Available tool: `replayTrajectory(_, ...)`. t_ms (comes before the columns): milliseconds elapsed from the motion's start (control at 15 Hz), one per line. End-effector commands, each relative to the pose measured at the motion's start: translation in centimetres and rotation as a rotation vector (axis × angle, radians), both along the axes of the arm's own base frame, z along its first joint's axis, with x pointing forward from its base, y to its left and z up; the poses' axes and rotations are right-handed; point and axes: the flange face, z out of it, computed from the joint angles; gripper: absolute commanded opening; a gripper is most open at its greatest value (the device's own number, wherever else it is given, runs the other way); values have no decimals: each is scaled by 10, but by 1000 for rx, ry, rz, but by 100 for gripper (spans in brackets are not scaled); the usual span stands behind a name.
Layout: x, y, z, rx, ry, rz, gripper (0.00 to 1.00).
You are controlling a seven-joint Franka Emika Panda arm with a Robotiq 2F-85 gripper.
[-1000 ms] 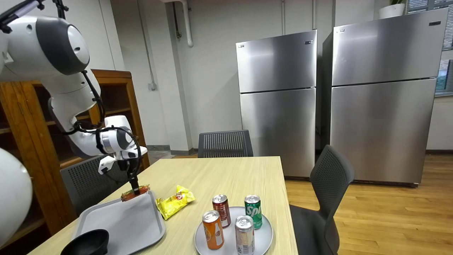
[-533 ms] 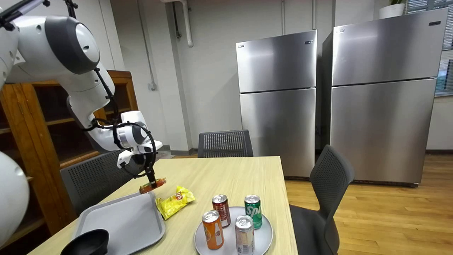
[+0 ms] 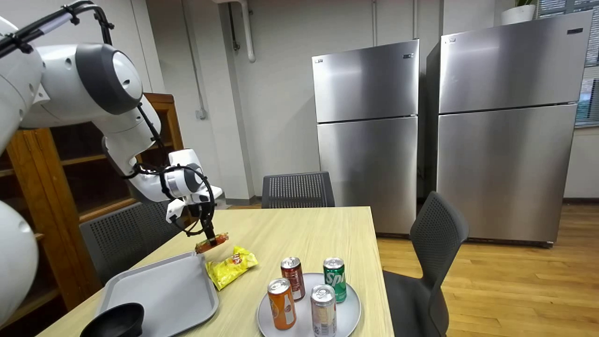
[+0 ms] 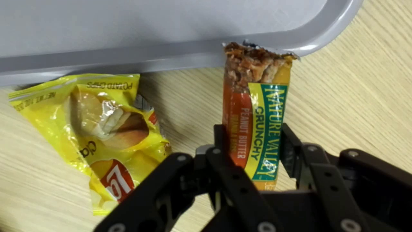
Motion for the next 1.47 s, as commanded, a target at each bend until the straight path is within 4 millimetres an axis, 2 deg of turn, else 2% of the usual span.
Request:
replayTrajectory(0,21,-1,-11,-30,-15,-55,17)
replayTrajectory(467,32,0,-32,-42,-7,-127,17)
replayTrajectory(533,33,1,-32,-41,-1,-134,36)
replayTrajectory(600,34,1,-33,-42,1,-139,67)
replayTrajectory(733,35,2,-30,-39,3,-134,75)
replayTrajectory(933,36,4,-17,-34,-5,-107,98)
replayTrajectory(1200,30,7,1,4,-3,-81,100)
replayTrajectory(1400,16,18,21,38,-7,-2,100)
